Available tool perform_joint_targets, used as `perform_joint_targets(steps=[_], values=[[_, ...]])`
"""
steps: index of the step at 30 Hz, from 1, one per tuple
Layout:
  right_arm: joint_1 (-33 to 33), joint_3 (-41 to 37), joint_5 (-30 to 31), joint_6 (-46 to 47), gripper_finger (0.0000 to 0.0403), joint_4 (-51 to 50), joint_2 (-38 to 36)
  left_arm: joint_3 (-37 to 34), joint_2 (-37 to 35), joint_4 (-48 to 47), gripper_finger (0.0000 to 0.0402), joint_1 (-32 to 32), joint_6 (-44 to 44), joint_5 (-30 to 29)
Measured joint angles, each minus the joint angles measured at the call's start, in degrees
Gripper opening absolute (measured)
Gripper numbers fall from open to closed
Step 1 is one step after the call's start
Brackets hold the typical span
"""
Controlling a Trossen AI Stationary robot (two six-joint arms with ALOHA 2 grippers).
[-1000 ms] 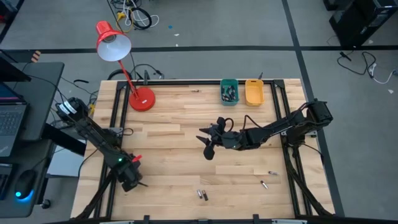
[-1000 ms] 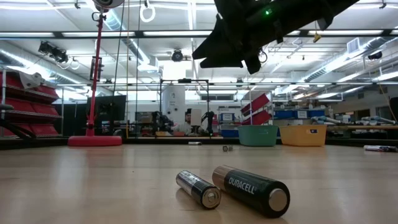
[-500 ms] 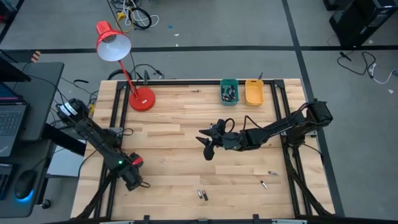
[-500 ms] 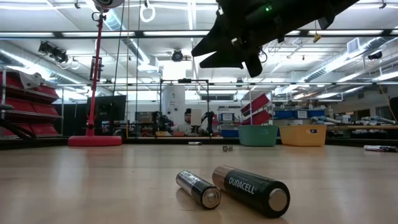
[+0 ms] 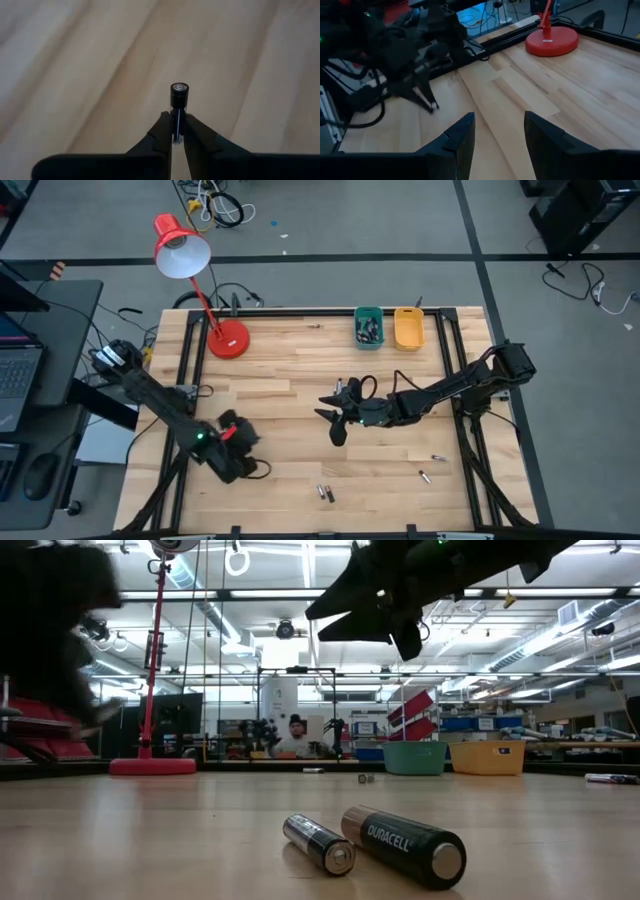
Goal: Sort batteries
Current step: Put the silver battery into the yellow bin
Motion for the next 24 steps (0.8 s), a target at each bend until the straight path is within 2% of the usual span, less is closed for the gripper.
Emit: perform_joint_targets(steps=[5, 9, 14, 24], values=[[0.0, 0.0, -0.3, -4.2, 0.0156, 8.6, 5.4, -3.5, 0.0, 25.6, 0.0042, 7.9, 24.0, -1.9], [0.0, 0.0, -0.3, -7.4, 0.0156, 15.5, 8.6, -4.4, 0.0, 36.7, 0.0042, 14.7, 37.2, -1.8], [-1.0, 0.0, -1.4, -12.4, 0.0156, 20.6, 8.9, -4.5, -0.1, 41.9, 0.0042, 23.5, 45.6, 1.6], [-9.7, 0.0, 0.1, -13.2, 0.0156, 20.1, 8.9, -4.5, -0.1, 52.5, 0.0042, 39.9, 56.0, 20.7]])
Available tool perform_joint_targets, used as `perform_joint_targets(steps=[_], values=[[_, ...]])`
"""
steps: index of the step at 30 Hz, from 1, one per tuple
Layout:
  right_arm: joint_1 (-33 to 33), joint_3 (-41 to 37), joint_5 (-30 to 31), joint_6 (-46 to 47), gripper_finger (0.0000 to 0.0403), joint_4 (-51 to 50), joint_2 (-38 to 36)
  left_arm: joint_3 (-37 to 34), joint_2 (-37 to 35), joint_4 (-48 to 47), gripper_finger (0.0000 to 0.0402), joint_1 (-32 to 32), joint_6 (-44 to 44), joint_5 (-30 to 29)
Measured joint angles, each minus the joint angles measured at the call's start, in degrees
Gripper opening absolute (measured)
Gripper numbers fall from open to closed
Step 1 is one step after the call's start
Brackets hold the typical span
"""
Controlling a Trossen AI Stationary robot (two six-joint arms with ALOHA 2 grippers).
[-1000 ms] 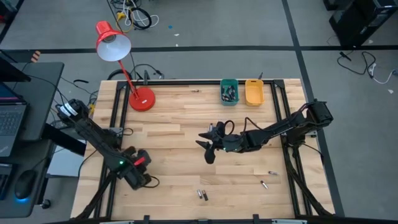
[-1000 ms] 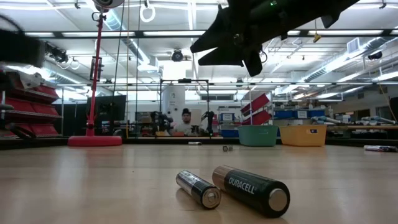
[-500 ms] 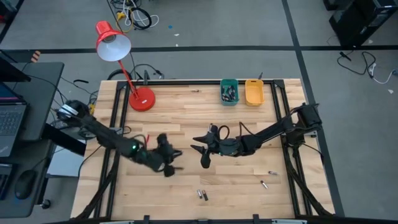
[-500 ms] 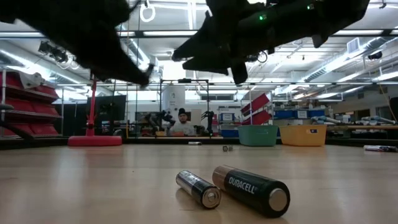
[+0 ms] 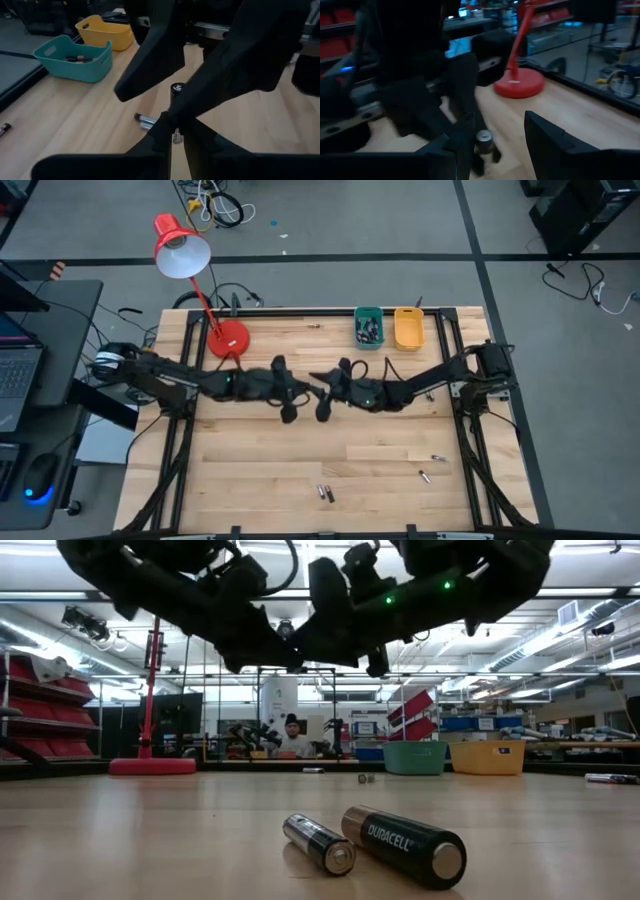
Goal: Sort batteries
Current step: Put the silver battery into the yellow bin
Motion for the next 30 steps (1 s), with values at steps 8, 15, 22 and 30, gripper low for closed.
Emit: perform_joint_targets(steps=[8, 15, 22, 30], values=[[-3.7, 0.0, 0.1, -0.2, 0.0146, 0.1, 0.0, 0.0, 0.0, 1.9, 0.0042, 7.0, 2.1, 6.6], [-6.6, 0.2, -2.9, 0.0, 0.0054, 1.1, 0.0, -0.1, 0.0, 4.9, 0.0042, 11.6, 4.4, 11.2], [-8.6, 0.1, -5.7, -0.1, 0.0021, 2.0, -0.1, -0.2, 0.0, 6.6, 0.0044, 15.4, 4.8, 15.9], [-12.1, -0.3, 0.8, -3.2, 0.0021, 0.7, -0.3, 0.1, -0.2, 3.7, 0.0077, 18.4, 7.3, 9.8]])
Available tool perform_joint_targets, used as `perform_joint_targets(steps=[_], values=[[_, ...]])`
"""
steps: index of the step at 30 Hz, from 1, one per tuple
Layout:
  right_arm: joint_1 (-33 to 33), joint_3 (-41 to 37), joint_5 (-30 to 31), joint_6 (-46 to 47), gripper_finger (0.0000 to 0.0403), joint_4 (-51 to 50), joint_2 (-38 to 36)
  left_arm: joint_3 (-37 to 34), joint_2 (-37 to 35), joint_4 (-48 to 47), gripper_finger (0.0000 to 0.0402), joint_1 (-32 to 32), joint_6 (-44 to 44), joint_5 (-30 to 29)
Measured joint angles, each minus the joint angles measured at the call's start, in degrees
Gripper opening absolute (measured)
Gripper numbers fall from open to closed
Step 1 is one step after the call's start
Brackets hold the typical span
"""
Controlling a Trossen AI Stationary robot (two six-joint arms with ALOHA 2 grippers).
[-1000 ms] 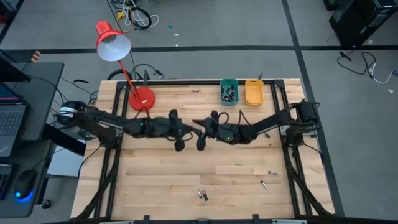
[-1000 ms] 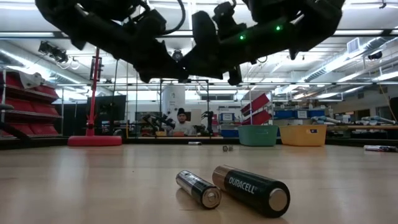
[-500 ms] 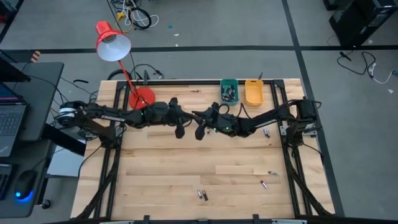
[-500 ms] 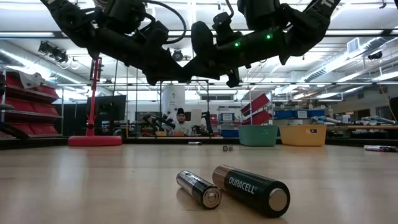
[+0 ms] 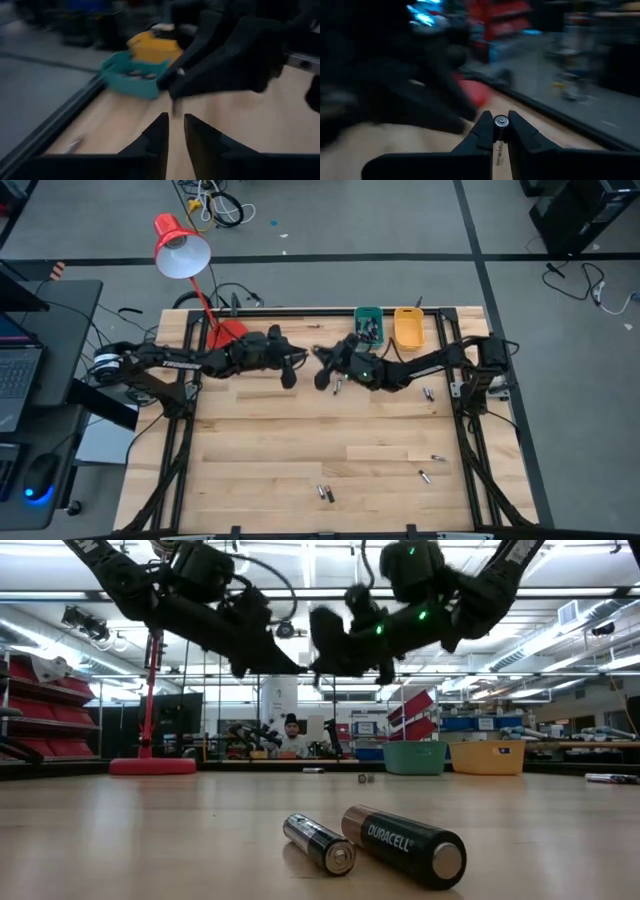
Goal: Sort batteries
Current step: Put the silver battery into the yellow bin
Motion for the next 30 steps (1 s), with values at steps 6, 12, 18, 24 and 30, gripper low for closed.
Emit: perform_joint_targets(steps=[6, 12, 18, 24, 30], values=[[-4.1, 0.3, 5.2, -1.3, 0.0023, -3.2, -1.3, 0.0, 0.1, -7.4, 0.0105, 3.0, -0.4, -1.0], [-8.7, 0.2, 19.5, -1.1, 0.0025, -18.1, -4.1, 0.0, 0.1, -13.1, 0.0112, 4.9, -1.6, -0.9], [-13.9, 0.2, 20.9, 9.0, 0.0029, -46.6, -9.7, -0.1, 0.1, -14.2, 0.0112, 5.3, -0.8, -0.9], [-19.0, 0.2, 24.2, 17.8, 0.0031, -65.9, -14.3, -0.1, 0.1, -12.5, 0.0112, 6.0, 0.2, -0.8], [-25.0, 0.2, 19.5, 18.0, 0.0036, -68.6, -14.7, -0.1, 0.1, -10.4, 0.0112, 7.4, 1.5, -0.1]])
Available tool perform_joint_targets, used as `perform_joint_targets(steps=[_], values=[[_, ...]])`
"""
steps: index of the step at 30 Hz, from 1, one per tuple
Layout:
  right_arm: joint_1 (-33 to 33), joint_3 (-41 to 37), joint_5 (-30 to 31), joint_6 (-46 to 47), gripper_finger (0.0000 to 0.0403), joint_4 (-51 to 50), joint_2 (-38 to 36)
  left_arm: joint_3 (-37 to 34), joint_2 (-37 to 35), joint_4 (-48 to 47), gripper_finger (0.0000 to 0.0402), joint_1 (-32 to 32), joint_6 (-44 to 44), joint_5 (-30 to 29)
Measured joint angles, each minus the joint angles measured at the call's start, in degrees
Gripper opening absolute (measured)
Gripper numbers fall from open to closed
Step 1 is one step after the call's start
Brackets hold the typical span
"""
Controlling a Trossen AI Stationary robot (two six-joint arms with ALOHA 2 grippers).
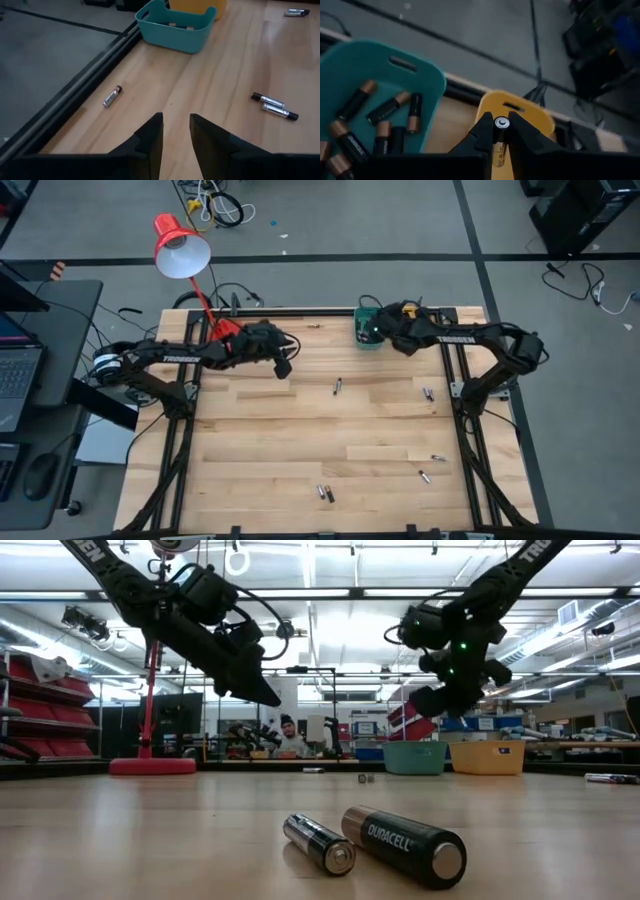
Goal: Sort batteries
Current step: Put the silver battery into the yellow bin
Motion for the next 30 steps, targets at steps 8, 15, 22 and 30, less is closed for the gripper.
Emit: perform_joint_targets(steps=[8, 15, 22, 30], values=[[-5.3, -2.9, -2.5, 2.3, 0.0071, -0.4, 0.1, 0.0, 0.0, 0.0, 0.0112, 2.0, 1.8, 2.1], [-4.7, -3.3, -4.3, 3.9, 0.0142, -4.4, -0.5, 0.0, 0.0, 0.8, 0.0112, 3.7, 3.1, 2.1], [4.1, -3.3, -10.8, 17.5, 0.0169, -25.1, -7.2, 0.0, 0.0, -0.2, 0.0112, 5.4, 3.3, 2.1], [13.3, -4.7, -32.0, 29.8, 0.0163, -43.2, -11.0, 0.0, 0.1, 2.6, 0.0112, 7.4, 3.3, 10.2]])
